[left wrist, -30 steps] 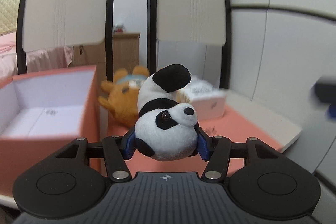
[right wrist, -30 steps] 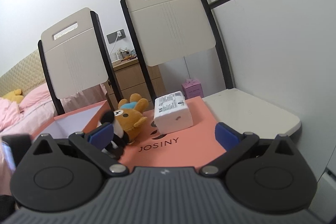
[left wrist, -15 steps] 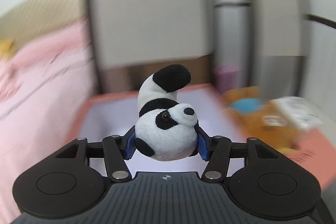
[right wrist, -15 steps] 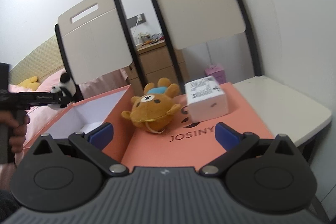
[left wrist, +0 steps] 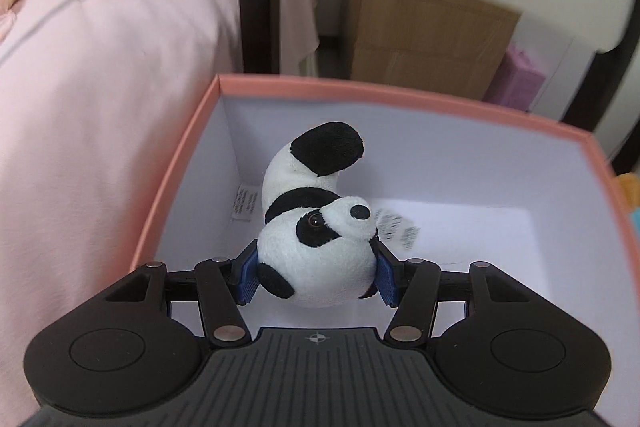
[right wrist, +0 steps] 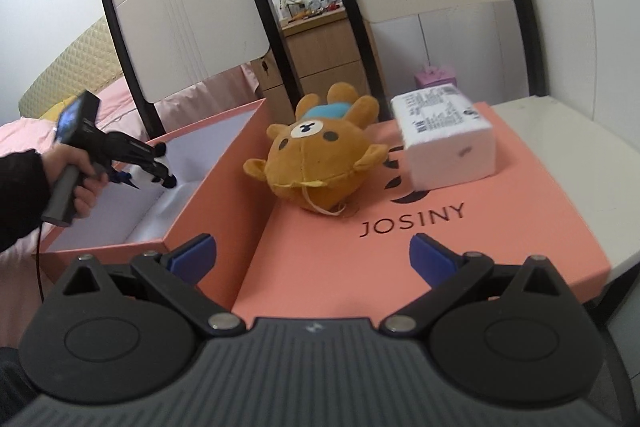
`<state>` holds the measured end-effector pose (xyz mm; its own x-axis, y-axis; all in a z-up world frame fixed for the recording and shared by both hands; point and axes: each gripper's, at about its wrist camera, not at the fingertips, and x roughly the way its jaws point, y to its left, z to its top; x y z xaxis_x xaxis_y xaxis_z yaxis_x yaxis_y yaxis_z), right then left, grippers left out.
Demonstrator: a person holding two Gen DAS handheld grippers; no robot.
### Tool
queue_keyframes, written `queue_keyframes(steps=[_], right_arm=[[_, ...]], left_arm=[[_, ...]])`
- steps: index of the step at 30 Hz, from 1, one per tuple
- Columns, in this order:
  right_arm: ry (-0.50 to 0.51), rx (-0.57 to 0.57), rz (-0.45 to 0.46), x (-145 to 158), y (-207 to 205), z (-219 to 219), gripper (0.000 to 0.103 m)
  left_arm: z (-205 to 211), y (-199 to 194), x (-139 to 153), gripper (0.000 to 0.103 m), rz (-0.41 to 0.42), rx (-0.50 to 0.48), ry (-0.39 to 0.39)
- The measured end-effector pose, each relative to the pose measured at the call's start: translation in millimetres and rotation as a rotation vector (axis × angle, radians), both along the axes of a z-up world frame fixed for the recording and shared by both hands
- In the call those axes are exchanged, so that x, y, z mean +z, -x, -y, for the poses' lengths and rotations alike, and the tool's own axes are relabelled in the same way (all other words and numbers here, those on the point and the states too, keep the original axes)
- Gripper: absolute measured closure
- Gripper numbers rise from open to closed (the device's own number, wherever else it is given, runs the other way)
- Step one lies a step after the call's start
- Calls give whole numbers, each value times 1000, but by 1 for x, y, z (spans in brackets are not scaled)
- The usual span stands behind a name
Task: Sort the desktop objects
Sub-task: 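Carry the panda plush with the left gripper into the box and release, then withdraw the left gripper while the right gripper approaches the brown bear plush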
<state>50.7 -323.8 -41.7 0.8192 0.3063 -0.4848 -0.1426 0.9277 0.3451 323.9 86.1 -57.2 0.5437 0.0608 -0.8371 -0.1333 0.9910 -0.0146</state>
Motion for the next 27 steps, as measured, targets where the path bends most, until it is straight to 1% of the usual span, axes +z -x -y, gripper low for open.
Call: queue_keyframes(steps=[4,8,9,11,14,16,18,22,25,27], right_arm=[[-35,41,-13,-2,-6,-6,0],[-31,47,-7,-1,-6,-9,0],[-35,45,-5,0,-5,-9,0],[-36,39,3,1,-4,-10,0],[-37,37,19,4,-1,-12,0],[-37,33,33,7,2,-13,0],[-36,27,47,9,5,-14,0],[-32,25,74,12,11,-17,0],[-6,22,95,14,14,-21,0],[5,13,108,15,15,-22,0]], left_arm=[[0,-3,-14,42,-49,0,-7],[1,-2,-22,39,-88,-16,-9],[2,-1,-22,34,-91,-27,-4],[3,3,-20,29,-88,-52,9],[3,11,-13,23,-72,-62,-11],[8,24,1,20,-35,-74,-37],[16,41,21,13,21,-81,-70],[34,85,66,11,161,-122,-111],[47,127,92,9,289,-132,-95],[57,152,102,9,361,-171,-89]])
